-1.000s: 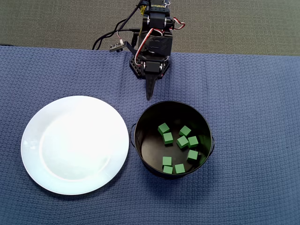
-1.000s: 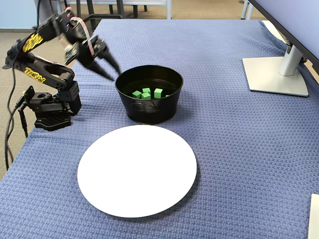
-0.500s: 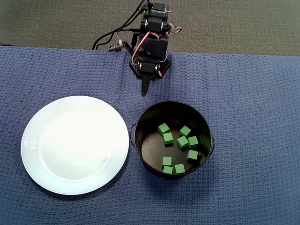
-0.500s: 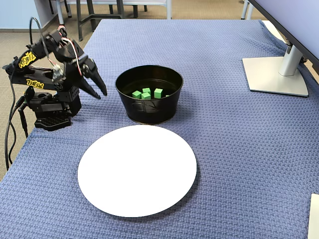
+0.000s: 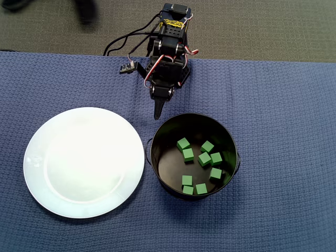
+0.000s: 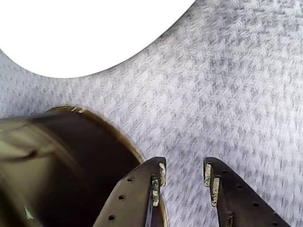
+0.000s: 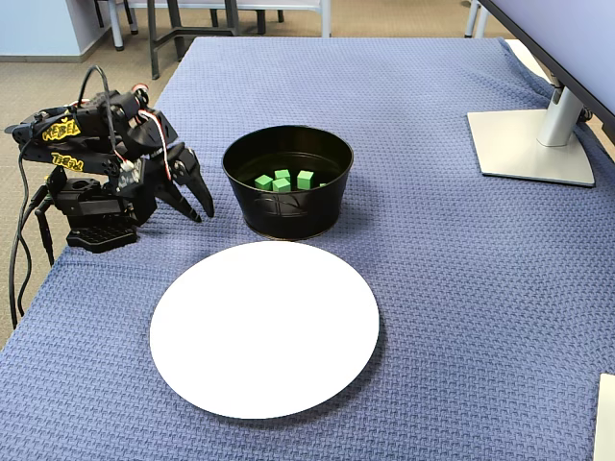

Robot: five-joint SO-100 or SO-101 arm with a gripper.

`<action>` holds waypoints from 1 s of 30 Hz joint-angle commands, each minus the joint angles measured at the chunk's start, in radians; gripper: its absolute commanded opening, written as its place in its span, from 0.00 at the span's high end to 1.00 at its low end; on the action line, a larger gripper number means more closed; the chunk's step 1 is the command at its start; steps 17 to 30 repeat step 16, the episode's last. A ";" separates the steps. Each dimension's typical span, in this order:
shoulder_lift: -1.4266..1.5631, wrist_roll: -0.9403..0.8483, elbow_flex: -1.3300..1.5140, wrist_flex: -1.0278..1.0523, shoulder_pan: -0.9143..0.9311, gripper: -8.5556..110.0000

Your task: Pick up the green cubes from the white plate and place them in the black recipient

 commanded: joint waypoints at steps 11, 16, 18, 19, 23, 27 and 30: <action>0.009 0.029 0.011 -0.003 -0.005 0.93; 0.009 0.026 0.011 -0.003 -0.011 0.93; 0.009 0.026 0.011 -0.003 -0.011 0.93; 0.009 0.026 0.011 -0.003 -0.011 0.93; 0.009 0.026 0.011 -0.003 -0.011 0.93; 0.009 0.026 0.011 -0.003 -0.011 0.93; 0.009 0.026 0.011 -0.003 -0.011 0.93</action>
